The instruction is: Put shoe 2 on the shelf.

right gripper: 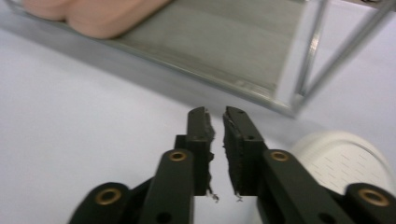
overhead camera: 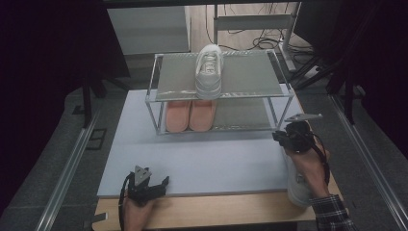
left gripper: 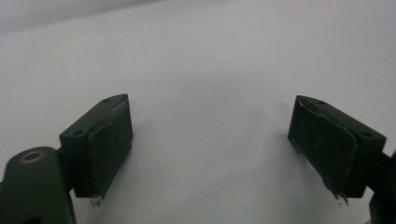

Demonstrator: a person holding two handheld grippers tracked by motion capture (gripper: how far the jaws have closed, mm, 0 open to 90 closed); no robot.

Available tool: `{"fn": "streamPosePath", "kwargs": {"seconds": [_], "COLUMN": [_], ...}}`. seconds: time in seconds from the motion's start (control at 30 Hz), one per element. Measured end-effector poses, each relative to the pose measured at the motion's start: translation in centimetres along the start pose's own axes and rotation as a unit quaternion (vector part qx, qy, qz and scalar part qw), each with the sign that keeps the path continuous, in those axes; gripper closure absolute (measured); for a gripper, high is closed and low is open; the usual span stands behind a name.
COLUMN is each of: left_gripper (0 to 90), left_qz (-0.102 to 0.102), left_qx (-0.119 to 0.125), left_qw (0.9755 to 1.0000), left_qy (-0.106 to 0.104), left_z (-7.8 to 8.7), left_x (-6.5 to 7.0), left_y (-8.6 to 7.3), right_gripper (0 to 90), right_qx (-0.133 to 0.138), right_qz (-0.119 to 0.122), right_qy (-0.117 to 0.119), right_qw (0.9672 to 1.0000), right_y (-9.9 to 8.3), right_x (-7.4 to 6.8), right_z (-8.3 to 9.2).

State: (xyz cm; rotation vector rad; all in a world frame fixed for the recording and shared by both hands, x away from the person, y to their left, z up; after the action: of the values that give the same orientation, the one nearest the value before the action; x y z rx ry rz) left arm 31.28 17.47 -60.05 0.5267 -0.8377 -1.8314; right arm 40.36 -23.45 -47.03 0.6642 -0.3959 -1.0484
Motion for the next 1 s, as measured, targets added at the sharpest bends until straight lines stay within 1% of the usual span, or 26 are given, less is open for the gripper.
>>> {"fn": "streamPosePath", "kwargs": {"seconds": [0.13, 0.2, 0.3, 0.5, 0.67, 0.73, 1.0], "left_gripper": [13.8, 13.8, 13.8, 13.8, 13.8, 13.8, 13.8], "left_qz": [0.000, 0.000, 0.000, 0.000, 0.000, 0.000, 0.000], "left_qx": [0.000, 0.000, 0.000, 0.000, 0.000, 0.000, 0.000], "left_qw": [1.0000, 1.0000, 1.0000, 1.0000, 1.0000, 1.0000, 1.0000], "left_qy": [0.000, 0.000, 0.000, 0.000, 0.000, 0.000, 0.000], "left_z": [0.0, 0.0, 0.0, 0.0, 0.0, 0.0, 0.0], "left_x": [0.0, 0.0, 0.0, 0.0, 0.0, 0.0, 0.0], "left_y": [0.0, 0.0, 0.0, 0.0, 0.0, 0.0, 0.0], "right_gripper": [89.1, 89.4, 89.5, 89.5, 89.4, 89.4, 89.4], "right_qx": [-0.001, 0.001, -0.001, -0.001, -0.005, -0.004, -0.020], "right_qz": [-0.014, -0.024, -0.032, -0.057, -0.074, -0.080, -0.096], "right_qy": [-0.026, -0.038, -0.049, -0.062, -0.076, -0.085, -0.099], "right_qw": [0.9996, 0.9990, 0.9983, 0.9964, 0.9944, 0.9932, 0.9903], "right_y": [-0.8, -1.2, -1.8, -3.1, -4.5, -5.0, -7.9], "right_x": [1.9, 2.9, 4.2, 6.6, 8.3, 9.0, 10.8], "right_z": [0.6, 1.0, 1.5, 2.5, 2.7, 2.8, 2.4]}}
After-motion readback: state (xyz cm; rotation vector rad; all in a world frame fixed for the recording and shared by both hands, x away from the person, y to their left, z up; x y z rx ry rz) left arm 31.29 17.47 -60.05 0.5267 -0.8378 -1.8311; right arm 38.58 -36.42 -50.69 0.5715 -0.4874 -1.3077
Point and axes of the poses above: each handheld gripper's, and its own axes: z roughly backward along the jaws, y roughly out of its top, x roughly to its right, the point moved 10 cm from there along -z, roughly forward along the jaws, and after that the axes turned 4 degrees about -x, right-handed, at the moved point
